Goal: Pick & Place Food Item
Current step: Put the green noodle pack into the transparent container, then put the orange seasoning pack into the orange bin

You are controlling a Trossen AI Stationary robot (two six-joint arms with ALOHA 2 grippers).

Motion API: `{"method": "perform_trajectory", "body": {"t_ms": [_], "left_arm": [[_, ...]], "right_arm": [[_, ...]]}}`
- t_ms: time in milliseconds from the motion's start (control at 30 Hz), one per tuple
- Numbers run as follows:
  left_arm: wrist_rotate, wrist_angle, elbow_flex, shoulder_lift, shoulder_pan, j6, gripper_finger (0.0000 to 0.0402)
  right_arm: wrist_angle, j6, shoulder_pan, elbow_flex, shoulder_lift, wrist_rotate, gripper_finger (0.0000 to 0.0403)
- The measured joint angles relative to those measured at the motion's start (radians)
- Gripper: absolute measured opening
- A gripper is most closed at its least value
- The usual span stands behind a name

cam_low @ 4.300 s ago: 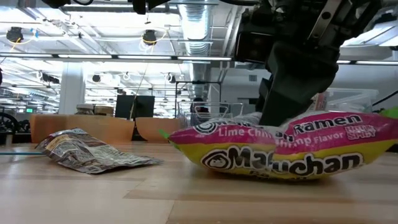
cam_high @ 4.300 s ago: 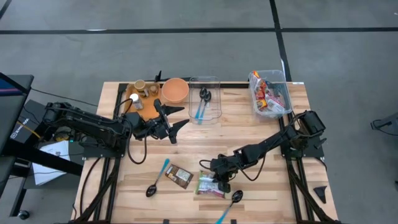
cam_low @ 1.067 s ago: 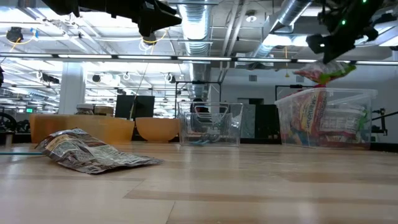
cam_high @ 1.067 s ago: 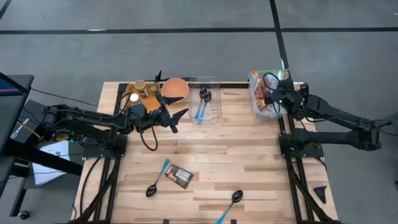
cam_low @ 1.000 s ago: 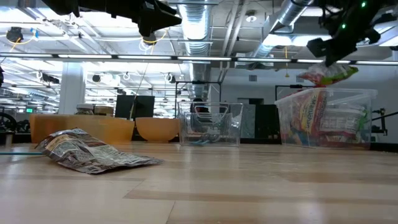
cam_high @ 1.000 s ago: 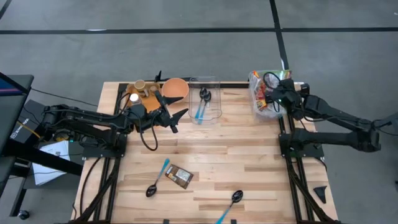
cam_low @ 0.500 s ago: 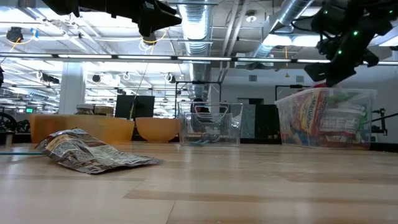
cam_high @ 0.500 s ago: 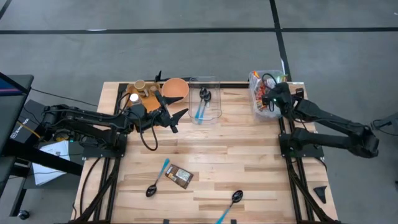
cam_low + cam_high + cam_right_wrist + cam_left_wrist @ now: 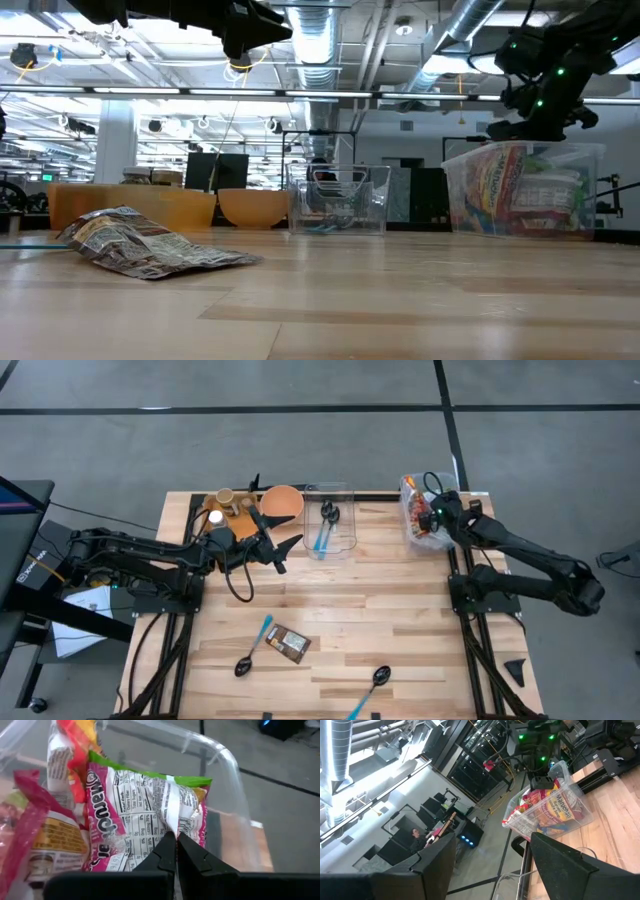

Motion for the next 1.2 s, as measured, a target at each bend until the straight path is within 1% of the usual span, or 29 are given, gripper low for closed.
{"method": "perform_trajectory", "body": {"t_ms": [167,333,533,700,933,1000,1100,1200], "left_arm": [[0.0,0.0,0.0,0.0,0.0,0.0,0.025],[0.0,-0.001,0.0,0.0,0.0,0.0,0.025],[0.0,-0.002,0.0,0.0,0.0,-0.007,0.025],[0.0,-0.003,0.0,0.0,0.0,-0.012,0.025],[0.0,-0.003,0.0,0.0,0.0,-0.034,0.025],[0.0,-0.003,0.0,0.0,0.0,-0.034,0.025],[0.0,-0.004,0.0,0.0,0.0,-0.054,0.025],[0.0,-0.004,0.0,0.0,0.0,-0.055,0.025]], "right_arm": [[0.018,-0.009,-0.001,0.0,0.016,-0.017,0.0004],[0.021,-0.028,0.013,-0.002,-0.004,-0.022,0.0039],[0.026,-0.079,0.039,-0.003,-0.083,-0.019,0.0089],[0.037,-0.084,0.093,-0.002,-0.195,-0.017,0.0122],[0.087,-0.122,0.212,-0.002,-0.37,-0.127,0.0145],[0.1,-0.136,0.25,-0.002,-0.424,-0.182,0.0147],[0.126,-0.15,0.303,-0.002,-0.504,-0.294,0.0147],[0.145,-0.164,0.351,-0.001,-0.563,-0.389,0.0144]]}}
